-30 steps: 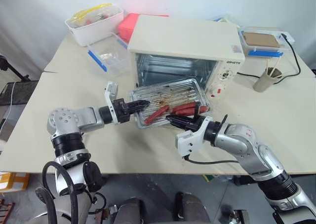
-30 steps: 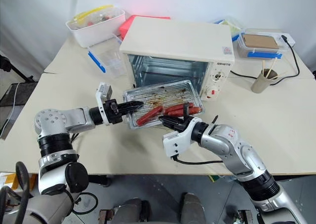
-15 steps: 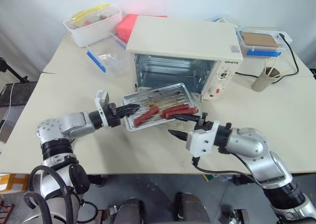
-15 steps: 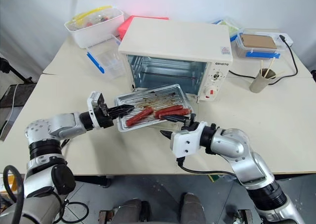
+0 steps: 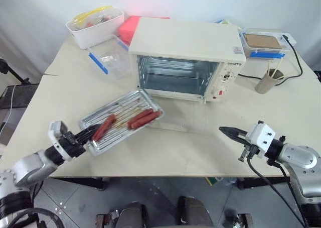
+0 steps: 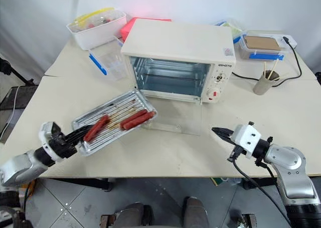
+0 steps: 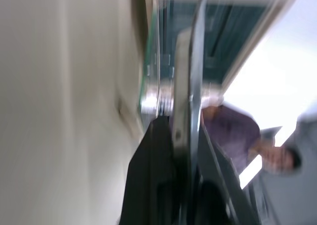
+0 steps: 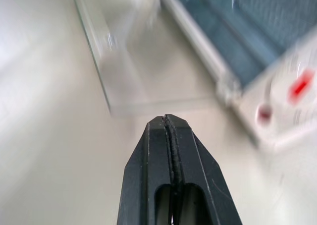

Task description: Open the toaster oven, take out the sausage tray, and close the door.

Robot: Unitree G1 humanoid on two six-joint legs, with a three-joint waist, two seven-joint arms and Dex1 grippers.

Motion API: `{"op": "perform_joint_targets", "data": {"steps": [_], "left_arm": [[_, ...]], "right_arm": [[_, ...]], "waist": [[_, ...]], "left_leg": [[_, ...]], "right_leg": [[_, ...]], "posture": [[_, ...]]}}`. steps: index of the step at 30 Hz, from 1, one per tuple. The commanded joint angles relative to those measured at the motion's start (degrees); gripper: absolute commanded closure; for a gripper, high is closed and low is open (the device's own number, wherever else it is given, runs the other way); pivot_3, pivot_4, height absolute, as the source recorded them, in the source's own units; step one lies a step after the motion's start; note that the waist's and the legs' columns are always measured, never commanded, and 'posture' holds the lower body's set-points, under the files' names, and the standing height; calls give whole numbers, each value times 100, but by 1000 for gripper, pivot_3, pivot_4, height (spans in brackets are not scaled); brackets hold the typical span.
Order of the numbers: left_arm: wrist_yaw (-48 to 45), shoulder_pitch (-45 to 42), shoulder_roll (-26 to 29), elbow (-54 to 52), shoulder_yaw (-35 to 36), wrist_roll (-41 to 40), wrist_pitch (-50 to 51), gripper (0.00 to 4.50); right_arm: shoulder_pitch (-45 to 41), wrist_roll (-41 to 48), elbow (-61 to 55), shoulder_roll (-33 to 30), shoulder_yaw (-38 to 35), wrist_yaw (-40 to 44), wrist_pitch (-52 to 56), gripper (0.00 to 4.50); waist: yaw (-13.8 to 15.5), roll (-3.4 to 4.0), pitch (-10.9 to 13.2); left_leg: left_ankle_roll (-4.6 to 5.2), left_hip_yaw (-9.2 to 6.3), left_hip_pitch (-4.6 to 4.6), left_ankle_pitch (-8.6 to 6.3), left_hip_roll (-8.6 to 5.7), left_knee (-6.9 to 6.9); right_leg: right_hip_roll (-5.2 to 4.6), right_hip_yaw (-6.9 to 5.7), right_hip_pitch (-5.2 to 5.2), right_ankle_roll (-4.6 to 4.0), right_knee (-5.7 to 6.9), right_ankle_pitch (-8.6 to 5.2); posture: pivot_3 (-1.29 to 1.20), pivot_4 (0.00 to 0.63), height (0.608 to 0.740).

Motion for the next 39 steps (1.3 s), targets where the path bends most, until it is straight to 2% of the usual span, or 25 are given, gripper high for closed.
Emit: {"op": "perform_joint_targets", "data": {"steps": [1, 6, 10, 17, 26, 30, 33, 39], "left_arm": [[-162, 364, -203, -445, 481, -209, -420, 4500], [-47, 747, -619, -817, 872, -209, -850, 4500], [126, 979, -1153, -1344, 1075, -209, -1220, 4500], [369, 1095, -1769, -1864, 1328, -209, -1542, 4500], [460, 1174, -1810, -1988, 1177, -209, -1486, 4500], [310, 1013, -1536, -1878, 937, -209, -1234, 4500], [199, 923, -1189, -1718, 550, -209, -961, 4500], [63, 613, -559, -1490, -659, -209, -657, 4500]], "right_arm": [[-257, 78, 447, 95, 169, 220, 103, 4472], [-747, 9, 1006, 444, 512, 307, 194, 4472], [-1070, 261, 1153, 891, 786, 638, 307, 4472], [-1253, 1234, 406, 1308, 220, 454, 746, 4472], [-1836, 2452, -970, 1257, -596, -473, 1925, 4472], [-1652, 2699, -1228, 848, -715, -95, 2336, 4472], [-1164, 2685, -1397, 443, -764, 414, 2395, 3892], [276, 2459, -1715, 29, -1098, 1209, 1960, 1844]], "waist": [[-3, 0, 0], [-6, 1, -1], [-12, 2, -1], [12, 2, -1], [6, 3, -2], [72, 3, -2], [178, 1, -3], [272, 2, -3]], "left_leg": [[0, 1, 1, 0, 2, 0], [-2, 2, 1, -1, 5, 0], [-4, 5, 1, -3, 4, -1], [-1, 1, -3, -5, 3, 1], [-2, 2, -5, -10, 3, -2], [3, 0, -10, -12, 1, -2], [10, -3, -19, -16, -5, -1], [17, 3, -20, -20, -9, -1]], "right_leg": [[0, 1, 0, 0, -1, 0], [2, 3, -1, -1, -1, -1], [2, 4, -2, -1, -2, -1], [-1, 6, -1, 0, -5, 0], [3, 6, -5, 0, -8, 0], [2, 4, -6, 0, -10, 0], [1, 6, -8, 0, -18, 0], [3, 13, -6, 1, -28, 1]], "posture": [[0, 150, 740], [0, 150, 740], [0, 150, 740], [0, 150, 740], [0, 150, 740], [0, 150, 740], [0, 150, 740], [0, 150, 740]]}}
